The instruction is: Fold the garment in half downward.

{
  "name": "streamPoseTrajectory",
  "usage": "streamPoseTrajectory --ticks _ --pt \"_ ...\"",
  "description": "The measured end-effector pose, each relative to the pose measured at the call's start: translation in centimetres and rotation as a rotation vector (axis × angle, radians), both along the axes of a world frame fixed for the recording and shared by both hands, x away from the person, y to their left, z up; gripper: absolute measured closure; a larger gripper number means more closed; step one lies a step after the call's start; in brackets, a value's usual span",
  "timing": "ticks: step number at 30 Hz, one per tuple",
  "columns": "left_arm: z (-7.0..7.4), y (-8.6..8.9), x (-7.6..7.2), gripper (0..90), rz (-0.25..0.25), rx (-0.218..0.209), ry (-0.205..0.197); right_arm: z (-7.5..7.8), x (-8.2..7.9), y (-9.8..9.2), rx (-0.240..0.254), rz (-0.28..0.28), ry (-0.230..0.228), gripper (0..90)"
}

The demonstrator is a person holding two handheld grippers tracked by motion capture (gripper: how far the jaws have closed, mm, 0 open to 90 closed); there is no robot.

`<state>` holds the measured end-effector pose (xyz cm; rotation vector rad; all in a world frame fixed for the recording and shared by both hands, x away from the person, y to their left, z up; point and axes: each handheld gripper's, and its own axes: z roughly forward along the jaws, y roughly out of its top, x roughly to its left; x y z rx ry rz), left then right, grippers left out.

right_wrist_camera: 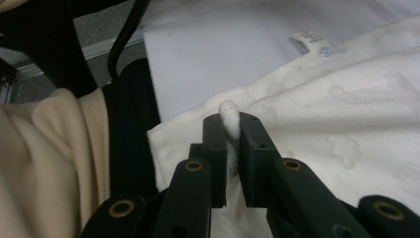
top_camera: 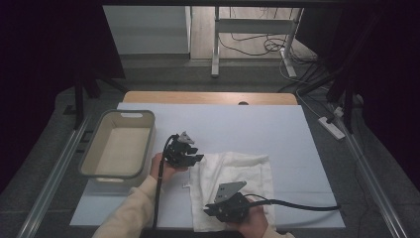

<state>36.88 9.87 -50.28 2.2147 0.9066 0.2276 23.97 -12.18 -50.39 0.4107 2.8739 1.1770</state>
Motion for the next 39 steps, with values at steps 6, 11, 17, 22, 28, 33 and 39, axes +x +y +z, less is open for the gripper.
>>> streamPoseTrajectory --ticks 6,11,17,22,28,33,39 --pt "0.0 0.1 0.1 57.1 0.003 -0.005 0.004 -0.2 -0.7 0.2 -0.012 0.028 0.012 82.2" --pt "0.0 0.1 0.0 55.5 0.003 -0.006 0.004 -0.8 -1.0 0.4 -0.031 0.046 0.031 80.5" --pt "0.0 0.2 0.0 52.6 0.008 -0.011 0.001 -0.3 -1.1 -0.3 -0.034 0.032 -0.033 55.1" --pt "0.2 0.3 -0.1 50.5 0.005 -0.013 0.000 1.5 0.3 -3.7 0.035 -0.109 -0.069 52.4" --pt "0.3 0.4 -0.2 49.2 0.005 -0.030 0.003 1.9 1.8 -8.6 0.019 -0.266 -0.092 52.1" --pt "0.4 0.5 -0.3 48.5 0.004 -0.037 0.007 1.2 2.6 -11.8 -0.006 -0.357 -0.052 51.9" --pt "0.4 0.6 -0.3 46.4 0.008 -0.044 0.011 0.5 2.3 -13.6 -0.054 -0.394 -0.036 51.1"
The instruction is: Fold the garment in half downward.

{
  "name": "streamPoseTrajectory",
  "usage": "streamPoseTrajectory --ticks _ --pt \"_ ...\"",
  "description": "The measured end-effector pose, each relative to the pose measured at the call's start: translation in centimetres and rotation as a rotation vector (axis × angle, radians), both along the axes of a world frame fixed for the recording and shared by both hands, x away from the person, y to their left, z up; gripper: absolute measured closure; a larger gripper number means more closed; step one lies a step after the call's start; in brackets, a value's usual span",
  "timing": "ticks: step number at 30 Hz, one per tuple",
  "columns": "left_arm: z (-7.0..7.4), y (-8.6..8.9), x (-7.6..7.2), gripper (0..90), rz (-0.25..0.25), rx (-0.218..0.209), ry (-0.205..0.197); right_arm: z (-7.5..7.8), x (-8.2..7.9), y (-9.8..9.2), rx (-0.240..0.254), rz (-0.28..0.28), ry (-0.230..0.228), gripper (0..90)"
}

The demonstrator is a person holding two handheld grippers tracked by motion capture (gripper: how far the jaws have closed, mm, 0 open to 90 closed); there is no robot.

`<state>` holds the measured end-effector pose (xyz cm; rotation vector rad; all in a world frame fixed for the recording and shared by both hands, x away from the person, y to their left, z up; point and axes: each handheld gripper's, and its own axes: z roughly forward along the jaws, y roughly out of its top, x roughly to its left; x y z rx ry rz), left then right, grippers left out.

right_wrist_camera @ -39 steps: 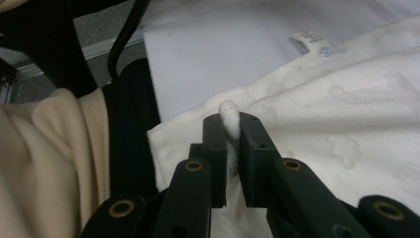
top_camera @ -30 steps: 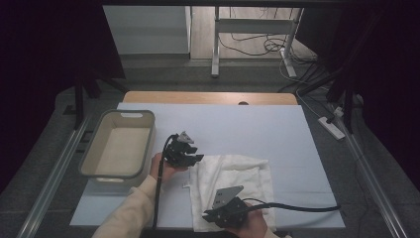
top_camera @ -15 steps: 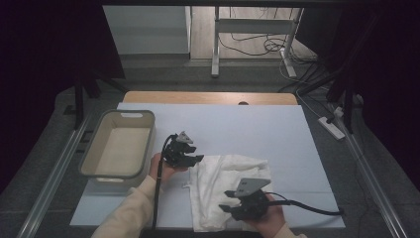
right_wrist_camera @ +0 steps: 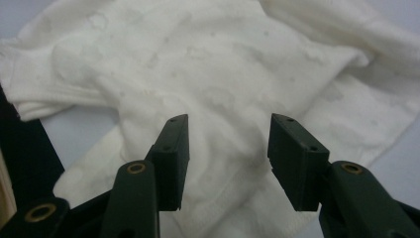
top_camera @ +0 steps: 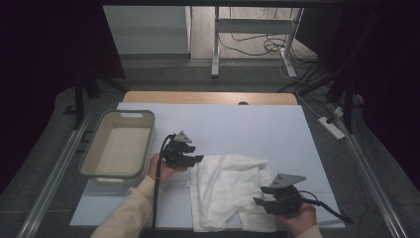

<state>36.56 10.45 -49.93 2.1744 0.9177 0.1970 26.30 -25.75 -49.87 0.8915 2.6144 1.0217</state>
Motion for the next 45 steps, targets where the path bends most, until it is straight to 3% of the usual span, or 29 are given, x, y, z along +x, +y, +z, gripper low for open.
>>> streamPoseTrajectory --ticks 5,6,9,10,17,25,31,37,45 --pt "0.0 0.0 0.0 45.0 -0.001 0.001 0.002 -0.4 -0.3 0.0 -0.033 0.016 0.031 59.9" --pt "0.0 0.0 0.0 44.5 -0.002 0.003 0.003 -0.8 -0.3 0.1 -0.065 0.030 0.047 68.4" --pt "0.0 -0.1 0.0 43.5 -0.002 0.005 0.004 -0.9 -0.3 0.2 -0.075 0.039 0.052 76.3" --pt "0.0 -0.1 -0.1 43.4 -0.002 0.005 0.005 -0.9 -0.3 0.2 -0.081 0.049 0.055 83.4" --pt "-0.1 0.1 0.0 43.1 0.001 0.005 0.008 -0.2 -1.4 -0.4 -0.065 0.062 0.056 86.8" --pt "-0.1 0.0 0.0 42.9 0.002 0.007 0.008 0.1 -3.8 -1.7 -0.036 0.070 0.084 87.0" --pt "-0.1 -0.2 0.0 42.2 -0.004 0.008 0.011 -0.1 -4.2 -2.0 -0.026 0.068 0.108 86.1" --pt "-0.1 -0.1 0.2 40.6 0.002 0.003 0.014 0.5 -3.5 -2.2 0.033 0.024 0.024 60.2" --pt "-0.1 -0.3 0.7 37.9 0.034 -0.041 0.043 0.9 0.0 -2.7 0.117 -0.070 -0.053 53.7"
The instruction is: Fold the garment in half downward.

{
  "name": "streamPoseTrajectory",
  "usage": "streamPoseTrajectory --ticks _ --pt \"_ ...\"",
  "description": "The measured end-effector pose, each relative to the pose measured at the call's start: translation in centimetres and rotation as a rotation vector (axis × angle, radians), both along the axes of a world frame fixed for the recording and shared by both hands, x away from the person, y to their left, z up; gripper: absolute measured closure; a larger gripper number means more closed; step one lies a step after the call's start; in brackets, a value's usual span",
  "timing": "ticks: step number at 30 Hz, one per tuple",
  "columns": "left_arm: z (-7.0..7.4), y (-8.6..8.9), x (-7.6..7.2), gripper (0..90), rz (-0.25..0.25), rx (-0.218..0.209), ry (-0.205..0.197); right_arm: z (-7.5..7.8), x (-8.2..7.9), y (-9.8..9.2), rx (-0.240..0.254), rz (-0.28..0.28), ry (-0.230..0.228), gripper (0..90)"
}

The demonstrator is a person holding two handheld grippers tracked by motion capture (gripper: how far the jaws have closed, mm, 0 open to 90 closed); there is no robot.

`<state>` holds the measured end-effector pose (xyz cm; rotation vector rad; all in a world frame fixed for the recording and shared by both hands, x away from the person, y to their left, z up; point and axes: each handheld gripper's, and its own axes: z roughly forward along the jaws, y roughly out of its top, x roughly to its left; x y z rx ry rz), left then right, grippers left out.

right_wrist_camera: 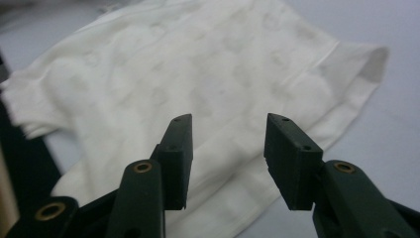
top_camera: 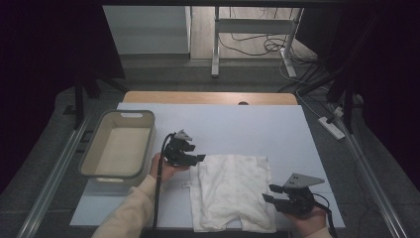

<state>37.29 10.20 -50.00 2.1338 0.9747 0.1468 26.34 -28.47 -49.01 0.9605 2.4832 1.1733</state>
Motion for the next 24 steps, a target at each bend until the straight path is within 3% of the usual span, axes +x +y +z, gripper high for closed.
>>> streamPoseTrajectory --ticks 8,9,17,24 --pt "-0.3 -0.5 0.5 37.9 0.005 0.014 0.014 0.3 3.2 0.4 0.033 -0.045 -0.031 52.1" --pt "-0.4 -0.6 0.7 37.9 0.005 0.015 0.018 0.4 4.5 0.6 0.042 -0.064 -0.030 50.7" --pt "-0.6 -0.8 1.9 37.9 0.015 0.022 0.035 0.8 8.6 1.6 0.037 -0.111 -0.040 50.8" --pt "-1.0 -0.7 2.3 37.9 0.014 0.026 0.059 0.0 11.4 2.7 0.034 -0.123 -0.008 50.9"
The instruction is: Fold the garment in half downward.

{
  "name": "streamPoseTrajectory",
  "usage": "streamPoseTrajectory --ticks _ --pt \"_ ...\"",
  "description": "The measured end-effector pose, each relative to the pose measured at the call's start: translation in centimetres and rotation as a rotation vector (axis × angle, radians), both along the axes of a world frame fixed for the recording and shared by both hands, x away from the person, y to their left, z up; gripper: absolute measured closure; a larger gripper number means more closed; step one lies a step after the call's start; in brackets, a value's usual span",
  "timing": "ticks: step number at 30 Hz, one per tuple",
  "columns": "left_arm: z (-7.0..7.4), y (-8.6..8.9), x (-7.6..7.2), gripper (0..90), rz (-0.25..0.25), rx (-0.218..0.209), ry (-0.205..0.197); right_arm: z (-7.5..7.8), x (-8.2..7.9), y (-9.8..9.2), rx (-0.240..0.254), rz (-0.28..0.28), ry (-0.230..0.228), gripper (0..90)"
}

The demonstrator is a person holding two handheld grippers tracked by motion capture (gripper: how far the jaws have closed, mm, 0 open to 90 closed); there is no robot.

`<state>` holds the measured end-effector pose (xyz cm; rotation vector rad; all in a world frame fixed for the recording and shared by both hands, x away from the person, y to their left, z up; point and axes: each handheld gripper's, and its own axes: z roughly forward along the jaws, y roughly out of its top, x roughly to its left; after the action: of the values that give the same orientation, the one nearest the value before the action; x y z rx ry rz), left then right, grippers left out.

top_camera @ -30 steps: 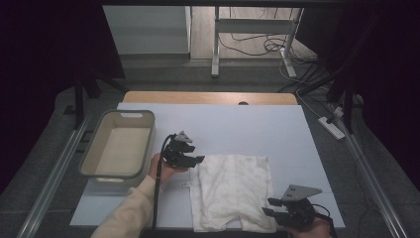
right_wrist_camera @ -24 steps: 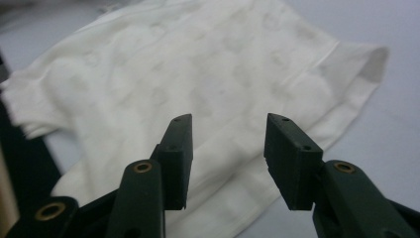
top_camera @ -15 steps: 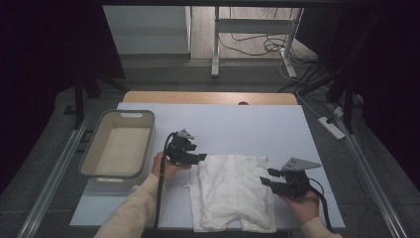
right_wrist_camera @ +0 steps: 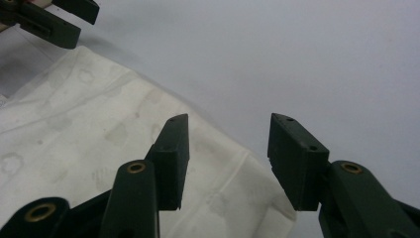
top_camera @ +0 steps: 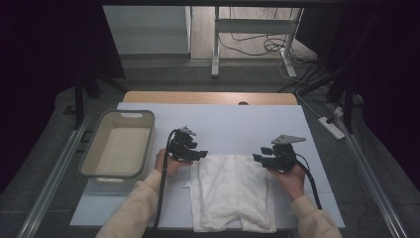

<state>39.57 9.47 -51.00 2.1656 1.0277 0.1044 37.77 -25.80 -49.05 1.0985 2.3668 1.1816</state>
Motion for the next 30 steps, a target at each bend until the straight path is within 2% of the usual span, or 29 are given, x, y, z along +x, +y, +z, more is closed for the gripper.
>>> streamPoseTrajectory --ticks 2,4,14,24,28,30 --pt "-0.1 0.1 -0.2 37.9 -0.005 0.003 0.003 -0.3 -0.1 0.0 -0.019 0.008 0.013 50.8" --pt "-0.3 0.1 -0.4 37.9 -0.012 0.012 0.010 -0.4 -0.3 -0.2 -0.040 0.012 0.007 50.8" --pt "-1.0 -0.5 -0.7 37.6 -0.043 0.045 0.040 -1.3 0.0 -1.4 -0.055 -0.012 0.051 50.3" --pt "-1.6 -0.5 -0.8 37.7 -0.054 0.066 0.054 -2.1 0.1 -1.3 -0.107 0.009 0.078 48.4" --pt "-1.6 -0.4 -0.9 42.7 -0.068 0.070 0.050 -2.4 0.2 -1.3 -0.126 0.001 0.095 49.4" --pt "-1.7 -0.3 -1.1 48.7 -0.070 0.060 0.053 -2.4 0.2 -1.3 -0.136 0.002 0.096 51.2"
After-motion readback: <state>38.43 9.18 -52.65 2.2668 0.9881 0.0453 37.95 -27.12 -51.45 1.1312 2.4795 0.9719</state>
